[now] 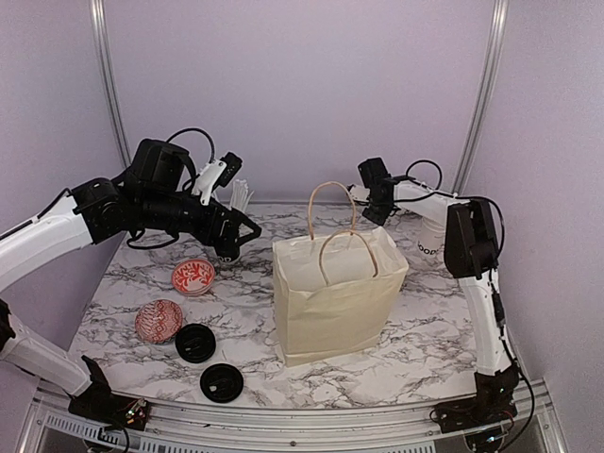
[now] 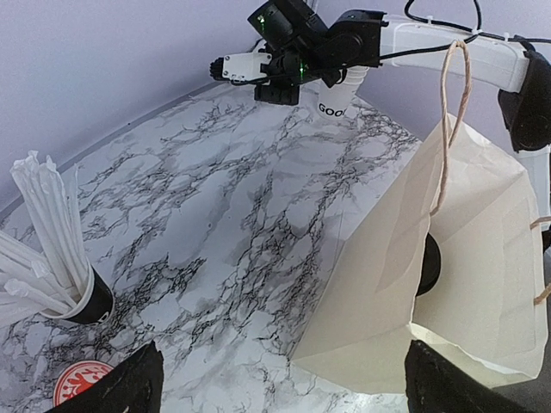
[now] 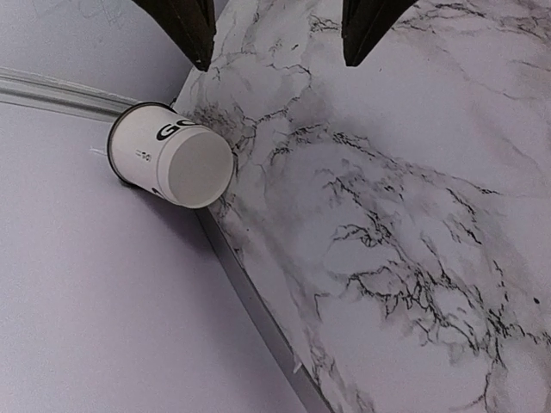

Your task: Pack the takeout coffee

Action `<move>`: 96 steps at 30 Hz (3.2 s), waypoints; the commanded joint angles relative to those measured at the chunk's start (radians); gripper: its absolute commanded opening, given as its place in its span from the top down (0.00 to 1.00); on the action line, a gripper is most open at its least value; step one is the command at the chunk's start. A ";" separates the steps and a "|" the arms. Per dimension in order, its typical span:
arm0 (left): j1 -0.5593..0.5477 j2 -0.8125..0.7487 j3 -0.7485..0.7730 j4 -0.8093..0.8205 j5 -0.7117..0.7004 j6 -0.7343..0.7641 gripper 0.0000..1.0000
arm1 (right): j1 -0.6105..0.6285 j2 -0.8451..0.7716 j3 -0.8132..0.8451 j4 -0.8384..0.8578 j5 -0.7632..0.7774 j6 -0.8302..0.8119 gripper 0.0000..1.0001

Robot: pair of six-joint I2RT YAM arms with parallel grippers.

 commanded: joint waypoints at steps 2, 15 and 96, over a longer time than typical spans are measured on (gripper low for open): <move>0.000 -0.034 -0.029 0.031 0.026 -0.010 0.01 | -0.007 0.048 0.056 0.146 0.162 -0.018 0.53; -0.001 -0.061 -0.110 0.088 0.071 -0.055 0.01 | -0.076 0.142 0.080 0.247 0.206 -0.089 0.57; -0.003 -0.038 -0.222 0.158 0.195 -0.092 0.01 | -0.169 0.234 0.242 0.384 0.130 -0.058 0.74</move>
